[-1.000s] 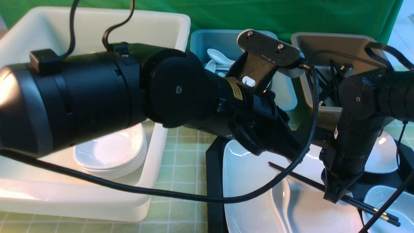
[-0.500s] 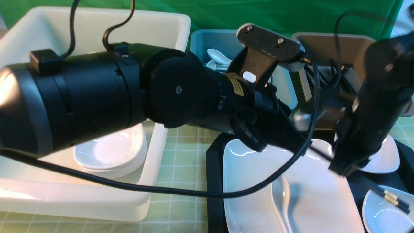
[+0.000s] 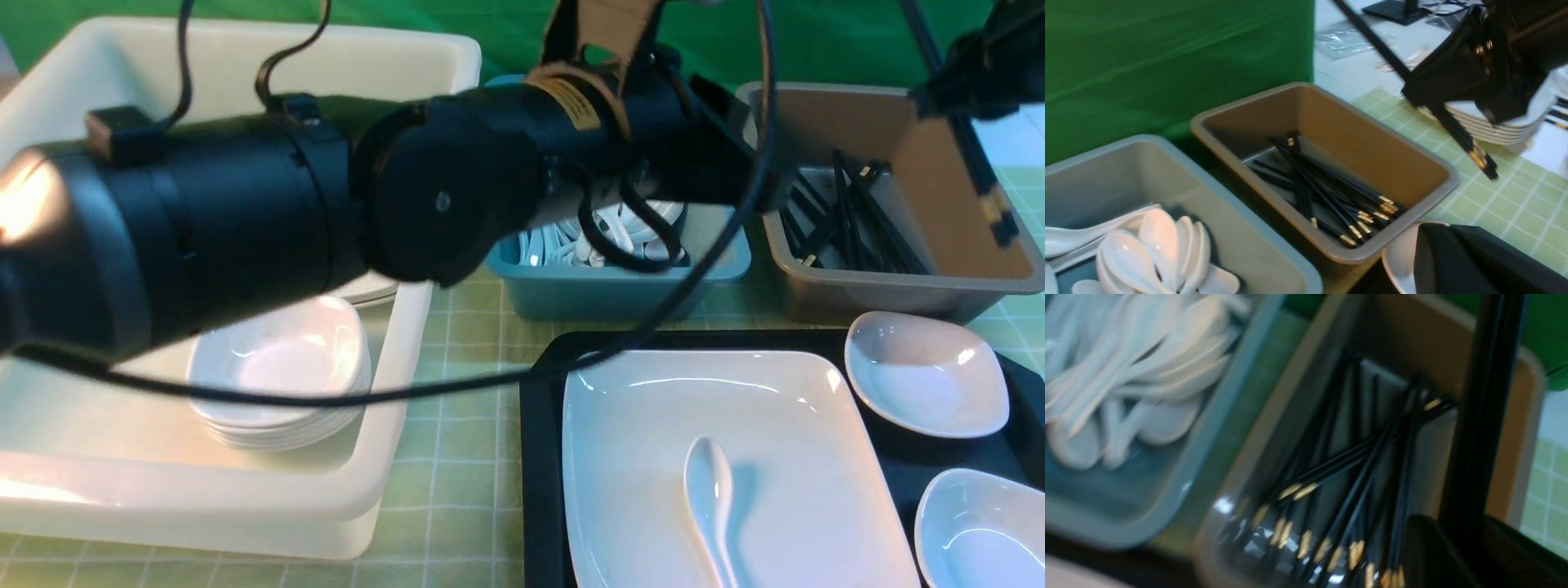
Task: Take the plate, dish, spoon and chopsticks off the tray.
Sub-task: Use the right arm to put the chopsticks into the small storage box on the right, then use the left arm to grab a soup spoon from the plate
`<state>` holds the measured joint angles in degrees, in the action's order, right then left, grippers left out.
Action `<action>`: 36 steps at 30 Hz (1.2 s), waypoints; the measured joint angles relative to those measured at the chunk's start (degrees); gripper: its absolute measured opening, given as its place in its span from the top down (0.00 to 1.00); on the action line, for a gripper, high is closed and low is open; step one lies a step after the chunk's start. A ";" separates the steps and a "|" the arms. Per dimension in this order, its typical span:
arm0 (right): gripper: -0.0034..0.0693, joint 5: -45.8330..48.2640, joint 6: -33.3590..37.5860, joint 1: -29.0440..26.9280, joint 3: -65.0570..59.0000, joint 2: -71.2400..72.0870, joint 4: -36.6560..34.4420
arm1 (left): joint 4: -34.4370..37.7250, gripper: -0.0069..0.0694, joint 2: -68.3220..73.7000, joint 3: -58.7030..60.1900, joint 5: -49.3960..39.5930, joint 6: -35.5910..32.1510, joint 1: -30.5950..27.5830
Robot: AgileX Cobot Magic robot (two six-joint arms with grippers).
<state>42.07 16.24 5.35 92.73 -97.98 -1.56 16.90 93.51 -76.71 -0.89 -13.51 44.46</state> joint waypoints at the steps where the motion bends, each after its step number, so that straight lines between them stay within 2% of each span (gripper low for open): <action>1: 0.82 -1.74 -0.01 -0.83 1.57 -2.84 0.00 | 0.00 0.93 1.54 -1.81 -2.33 0.34 -0.71; 2: 0.82 -2.72 -0.07 -1.14 1.96 -3.65 -0.07 | 0.00 0.93 1.80 -2.13 -2.78 0.51 -0.79; 6: 0.82 -9.84 -2.11 -2.12 4.72 -11.27 -0.26 | 0.00 0.93 6.33 -9.01 -17.09 1.43 -1.56; 7: 0.82 -10.21 -2.24 -2.12 4.83 -11.88 -0.26 | 0.00 0.93 6.55 -9.21 -17.81 1.49 -1.56; 11: 0.80 -16.57 -3.10 -2.12 5.22 -17.34 -0.31 | 0.00 0.93 7.42 -10.86 -32.77 6.57 -1.56; 13: 0.74 -17.79 -3.76 -2.12 5.22 -18.72 -0.31 | 0.26 0.93 7.43 -10.93 -38.04 8.18 -1.56; 16: 0.58 -17.03 -6.06 -2.12 5.22 -19.52 -0.31 | 0.62 0.93 7.71 -10.93 -45.00 9.25 -1.28; 18: 0.48 -13.27 -6.67 -2.12 5.54 -19.45 -0.24 | 0.62 0.92 8.16 -10.93 -49.12 11.01 -0.42; 20: 0.46 -7.73 -7.10 -2.12 6.05 -18.57 0.19 | 0.57 0.89 8.72 -10.93 -50.68 12.25 1.21; 23: 0.59 1.54 -7.02 -2.12 6.37 -15.32 0.80 | -0.45 0.80 9.53 -10.93 -50.74 13.51 4.20; 24: 0.71 5.50 -6.17 -2.12 6.41 -13.39 0.86 | -1.21 0.75 9.91 -10.93 -50.40 14.00 5.49; 26: 0.87 10.81 -5.47 -2.12 6.34 -8.71 0.99 | -2.70 0.64 10.93 -10.94 -49.56 16.01 7.92; 27: 0.90 12.17 -5.31 -2.12 5.84 -5.94 0.99 | -3.52 0.59 11.46 -10.99 -49.27 17.04 8.71; 28: 0.93 14.03 -4.93 -2.12 4.46 -1.64 0.81 | -4.52 0.49 12.54 -10.99 -49.00 19.24 9.88; 29: 0.93 14.39 -4.88 -2.12 3.91 -0.32 0.69 | -4.63 0.49 12.68 -10.99 -48.91 19.49 9.97; 32: 0.95 15.85 -4.70 -2.12 -3.06 10.43 -1.16 | -5.38 0.33 14.70 -10.99 -48.85 23.67 10.42; 36: 0.95 16.09 -4.70 -2.12 -12.29 20.29 -3.59 | -8.14 0.29 16.52 -11.01 -48.91 28.54 10.42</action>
<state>58.16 11.54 3.22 80.45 -77.69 -5.15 8.76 110.03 -87.72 -49.80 15.03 54.88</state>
